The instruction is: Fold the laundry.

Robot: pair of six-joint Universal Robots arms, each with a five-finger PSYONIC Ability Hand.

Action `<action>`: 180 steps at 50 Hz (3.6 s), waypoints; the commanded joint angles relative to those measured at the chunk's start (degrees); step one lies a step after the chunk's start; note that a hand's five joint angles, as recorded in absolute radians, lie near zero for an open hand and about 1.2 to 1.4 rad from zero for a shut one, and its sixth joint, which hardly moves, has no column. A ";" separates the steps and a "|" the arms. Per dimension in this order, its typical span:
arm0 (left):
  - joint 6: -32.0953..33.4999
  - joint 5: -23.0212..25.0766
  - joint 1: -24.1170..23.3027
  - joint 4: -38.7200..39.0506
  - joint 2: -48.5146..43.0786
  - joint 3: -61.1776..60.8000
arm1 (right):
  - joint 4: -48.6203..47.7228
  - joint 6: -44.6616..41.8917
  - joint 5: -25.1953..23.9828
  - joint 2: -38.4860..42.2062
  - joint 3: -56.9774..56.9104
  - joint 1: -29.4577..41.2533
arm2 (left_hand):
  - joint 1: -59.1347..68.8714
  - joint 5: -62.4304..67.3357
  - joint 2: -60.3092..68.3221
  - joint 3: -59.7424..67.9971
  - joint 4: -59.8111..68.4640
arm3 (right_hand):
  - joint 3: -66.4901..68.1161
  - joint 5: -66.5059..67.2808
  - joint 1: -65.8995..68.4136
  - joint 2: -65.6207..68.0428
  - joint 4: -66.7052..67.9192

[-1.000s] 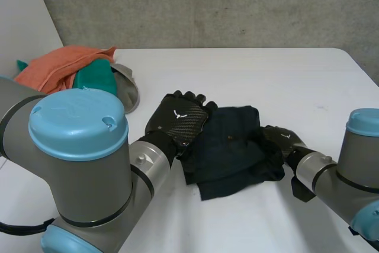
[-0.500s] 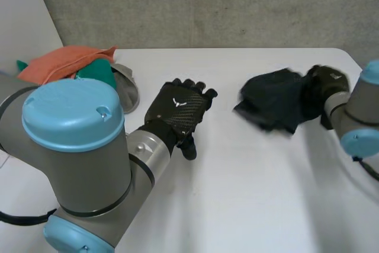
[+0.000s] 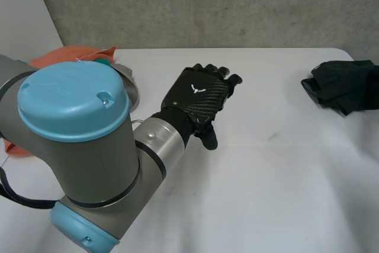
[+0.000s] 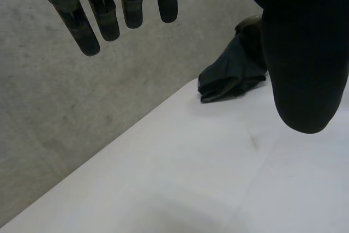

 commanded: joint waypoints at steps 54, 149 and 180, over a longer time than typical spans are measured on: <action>21.59 11.53 42.34 9.56 -24.93 16.73 | -20.43 -36.42 -32.90 -63.48 94.86 20.64 | 2.09 0.45 1.67 1.33 1.71 | -54.87 -54.75 -43.51 -55.37 -59.04; 16.49 1.95 20.64 18.44 -10.97 -4.89 | -18.14 -34.51 -23.58 -67.69 94.87 20.72 | 68.84 67.21 68.43 68.08 68.47 | -54.87 -54.75 -43.51 -55.37 -59.04; -10.49 5.12 -1.61 18.44 -7.03 1.01 | -15.94 -28.01 -20.77 -71.13 90.12 13.34 | 2.76 1.12 2.35 2.00 2.38 | -54.87 -54.75 -43.51 -55.37 -59.04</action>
